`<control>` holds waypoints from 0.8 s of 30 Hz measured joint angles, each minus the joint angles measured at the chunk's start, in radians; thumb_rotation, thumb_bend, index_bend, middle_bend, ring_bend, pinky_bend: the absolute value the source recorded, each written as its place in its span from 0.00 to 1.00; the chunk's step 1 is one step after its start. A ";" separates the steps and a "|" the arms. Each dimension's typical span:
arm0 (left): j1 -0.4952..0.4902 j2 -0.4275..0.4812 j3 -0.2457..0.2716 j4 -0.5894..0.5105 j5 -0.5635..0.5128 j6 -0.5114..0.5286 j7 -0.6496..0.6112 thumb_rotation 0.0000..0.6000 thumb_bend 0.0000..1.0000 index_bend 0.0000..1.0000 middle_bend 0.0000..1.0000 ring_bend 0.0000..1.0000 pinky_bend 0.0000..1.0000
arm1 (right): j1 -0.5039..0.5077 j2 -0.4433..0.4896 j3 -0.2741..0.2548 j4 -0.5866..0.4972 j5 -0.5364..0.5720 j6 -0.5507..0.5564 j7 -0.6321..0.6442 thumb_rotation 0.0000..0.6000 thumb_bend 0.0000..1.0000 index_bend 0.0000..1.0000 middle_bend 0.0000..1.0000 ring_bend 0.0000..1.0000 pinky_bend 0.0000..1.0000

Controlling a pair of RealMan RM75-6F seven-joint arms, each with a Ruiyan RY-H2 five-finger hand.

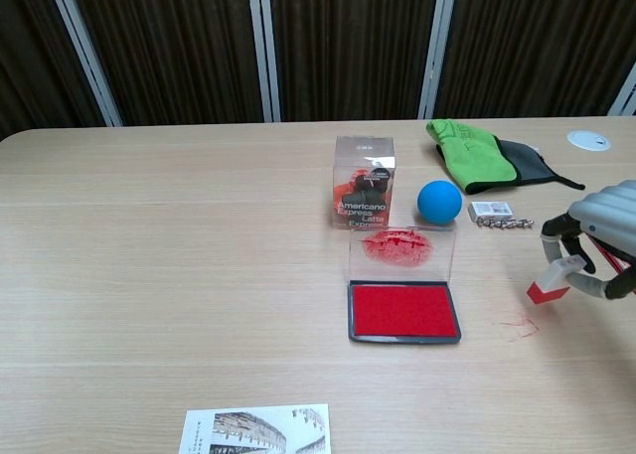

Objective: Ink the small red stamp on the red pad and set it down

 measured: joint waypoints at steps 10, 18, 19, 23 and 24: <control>0.001 0.003 0.000 0.002 -0.004 -0.001 -0.005 1.00 0.00 0.00 0.00 0.00 0.00 | -0.017 -0.033 -0.016 0.045 -0.021 -0.009 0.018 1.00 0.28 0.50 0.59 0.76 1.00; 0.000 0.000 0.001 0.001 -0.004 -0.003 0.003 1.00 0.00 0.00 0.00 0.00 0.00 | -0.021 -0.041 -0.012 0.045 -0.019 -0.020 0.013 1.00 0.19 0.44 0.55 0.76 1.00; 0.000 0.000 0.001 0.001 -0.005 -0.003 0.003 1.00 0.00 0.00 0.00 0.00 0.00 | -0.022 -0.041 -0.011 0.044 -0.018 -0.020 0.010 1.00 0.19 0.44 0.55 0.76 1.00; 0.000 -0.001 0.001 0.001 -0.006 -0.003 0.004 1.00 0.00 0.00 0.00 0.00 0.00 | -0.023 -0.041 -0.005 0.035 -0.018 -0.015 0.003 1.00 0.19 0.43 0.55 0.76 1.00; 0.000 -0.001 0.001 0.001 -0.006 -0.004 0.004 1.00 0.00 0.00 0.00 0.00 0.00 | -0.024 -0.041 -0.003 0.034 -0.018 -0.013 0.002 1.00 0.19 0.43 0.55 0.76 1.00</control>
